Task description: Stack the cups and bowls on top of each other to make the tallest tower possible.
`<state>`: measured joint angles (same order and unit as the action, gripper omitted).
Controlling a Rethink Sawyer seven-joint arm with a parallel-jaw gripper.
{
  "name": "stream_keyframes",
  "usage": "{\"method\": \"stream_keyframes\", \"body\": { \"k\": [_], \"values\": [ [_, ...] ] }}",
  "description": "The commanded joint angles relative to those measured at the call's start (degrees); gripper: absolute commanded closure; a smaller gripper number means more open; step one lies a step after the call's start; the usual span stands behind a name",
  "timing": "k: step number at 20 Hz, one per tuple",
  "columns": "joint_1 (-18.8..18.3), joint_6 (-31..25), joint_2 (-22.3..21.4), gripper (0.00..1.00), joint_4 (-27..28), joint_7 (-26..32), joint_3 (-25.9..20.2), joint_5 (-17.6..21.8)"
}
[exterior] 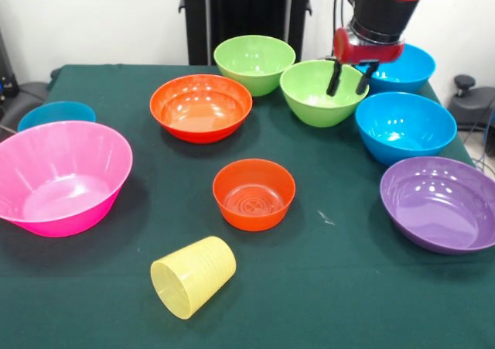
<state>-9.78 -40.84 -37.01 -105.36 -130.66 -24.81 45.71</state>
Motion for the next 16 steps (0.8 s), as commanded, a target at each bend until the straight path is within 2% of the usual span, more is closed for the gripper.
{"method": "stream_keyframes", "body": {
  "k": [1,10,16],
  "values": [
    [0.44,3.52,3.42,0.0,2.44,-9.43,6.13,-0.31],
    [-1.88,3.89,0.24,0.0,-0.63,-4.96,5.76,-3.22],
    [-0.71,3.67,1.59,0.0,1.3,-4.93,6.5,-3.64]
  ]
}}
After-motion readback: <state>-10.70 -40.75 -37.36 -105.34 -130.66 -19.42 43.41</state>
